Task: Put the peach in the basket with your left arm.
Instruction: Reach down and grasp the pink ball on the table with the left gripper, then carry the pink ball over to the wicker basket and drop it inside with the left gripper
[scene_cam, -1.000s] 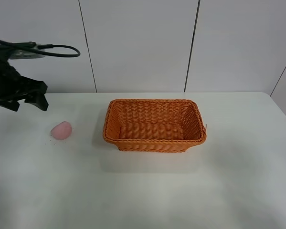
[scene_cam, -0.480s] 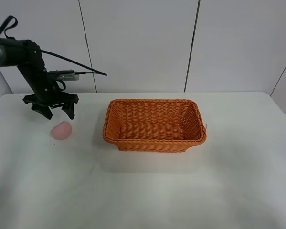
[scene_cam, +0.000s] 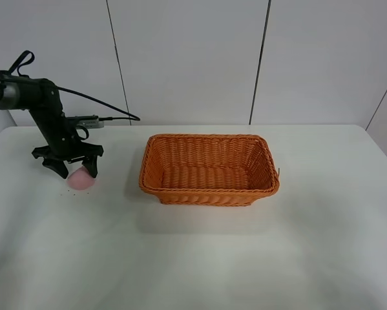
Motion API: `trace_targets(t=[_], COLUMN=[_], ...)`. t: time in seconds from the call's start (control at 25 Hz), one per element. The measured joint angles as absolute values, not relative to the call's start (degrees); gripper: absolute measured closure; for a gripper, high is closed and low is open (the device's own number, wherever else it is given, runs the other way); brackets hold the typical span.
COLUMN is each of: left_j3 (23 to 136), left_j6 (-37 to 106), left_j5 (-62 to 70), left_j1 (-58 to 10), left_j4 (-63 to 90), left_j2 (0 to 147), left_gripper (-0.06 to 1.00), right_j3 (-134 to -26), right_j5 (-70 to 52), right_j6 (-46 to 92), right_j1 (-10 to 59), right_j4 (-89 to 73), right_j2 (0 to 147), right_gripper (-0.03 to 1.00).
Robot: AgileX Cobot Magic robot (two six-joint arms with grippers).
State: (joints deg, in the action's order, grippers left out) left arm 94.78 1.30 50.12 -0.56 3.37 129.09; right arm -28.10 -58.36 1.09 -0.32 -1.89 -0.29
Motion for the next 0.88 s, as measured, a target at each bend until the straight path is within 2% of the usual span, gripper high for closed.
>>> trace_targets(t=[0.12,0.2,0.32,0.4,0.52,0.88], left_j3=[94.78,94.78,94.83,95.18,96.14,106.4], left_j6=[1.34,1.34,1.34,1.34,1.34,1.34], left_j5=[49.71,49.51,49.76,50.82,52.72,65.13], left_j1=[-0.56,-0.56,-0.56,-0.56,-0.56,-0.69], left_j4=[3.37,3.37,3.37,3.37,3.37,3.33], left_j2=[129.09,129.09,129.14,128.93,127.77,118.19], left_gripper=[0.26,0.41,0.71,0.84,0.89,0.89], right_j3=[-28.1,-28.1,-28.1,-28.1,-28.1,-28.1], right_j5=[-58.36,-58.36,-58.36,-58.36,-58.36,-58.36], right_j6=[1.09,1.09,1.09,1.09,1.09,1.09], right_j1=[-0.32,-0.32,-0.32,-0.32,-0.32,-0.32], right_j4=[-1.89,-1.89,-1.89,-1.89,-1.89,-1.89], right_j2=[-0.29,-0.29,-0.29,-0.29,-0.29,-0.29], right_gripper=[0.27,0.27,0.27,0.27,0.27,0.27])
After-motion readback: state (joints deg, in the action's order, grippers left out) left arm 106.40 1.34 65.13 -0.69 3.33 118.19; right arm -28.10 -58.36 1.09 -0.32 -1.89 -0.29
